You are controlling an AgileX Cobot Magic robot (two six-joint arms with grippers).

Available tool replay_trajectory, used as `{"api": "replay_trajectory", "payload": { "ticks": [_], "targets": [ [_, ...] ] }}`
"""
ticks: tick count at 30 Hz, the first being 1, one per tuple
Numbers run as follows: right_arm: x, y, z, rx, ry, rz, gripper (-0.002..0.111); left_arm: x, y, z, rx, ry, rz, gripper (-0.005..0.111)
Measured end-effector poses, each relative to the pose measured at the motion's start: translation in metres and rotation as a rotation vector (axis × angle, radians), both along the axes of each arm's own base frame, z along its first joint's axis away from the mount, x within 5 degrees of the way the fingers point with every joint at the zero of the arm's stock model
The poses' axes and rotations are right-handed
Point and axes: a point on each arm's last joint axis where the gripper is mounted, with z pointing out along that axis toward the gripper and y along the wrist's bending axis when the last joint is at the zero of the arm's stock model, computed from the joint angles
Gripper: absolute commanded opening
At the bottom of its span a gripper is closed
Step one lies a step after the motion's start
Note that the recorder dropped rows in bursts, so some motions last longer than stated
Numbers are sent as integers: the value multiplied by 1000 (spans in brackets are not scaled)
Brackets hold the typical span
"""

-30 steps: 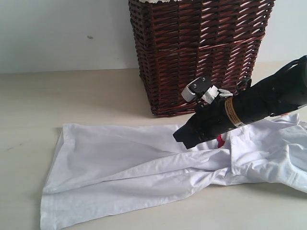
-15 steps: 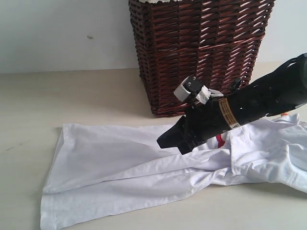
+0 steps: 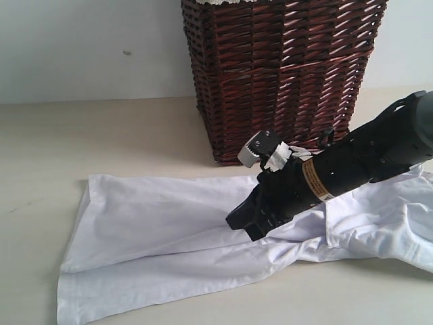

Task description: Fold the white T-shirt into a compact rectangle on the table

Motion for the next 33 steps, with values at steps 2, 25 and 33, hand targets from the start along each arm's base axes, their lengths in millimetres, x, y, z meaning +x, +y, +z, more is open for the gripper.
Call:
{"api": "replay_trajectory", "payload": {
  "ticks": [2, 25, 33],
  "targets": [
    [-1, 0, 0, 10, 20, -6, 1, 0, 0, 0, 0, 0, 0, 0],
    [0, -4, -9, -56, -125, 62, 1, 0, 0, 0, 0, 0, 0, 0],
    [2, -3, -16, -46, -129, 53, 1, 0, 0, 0, 0, 0, 0, 0]
  ]
}}
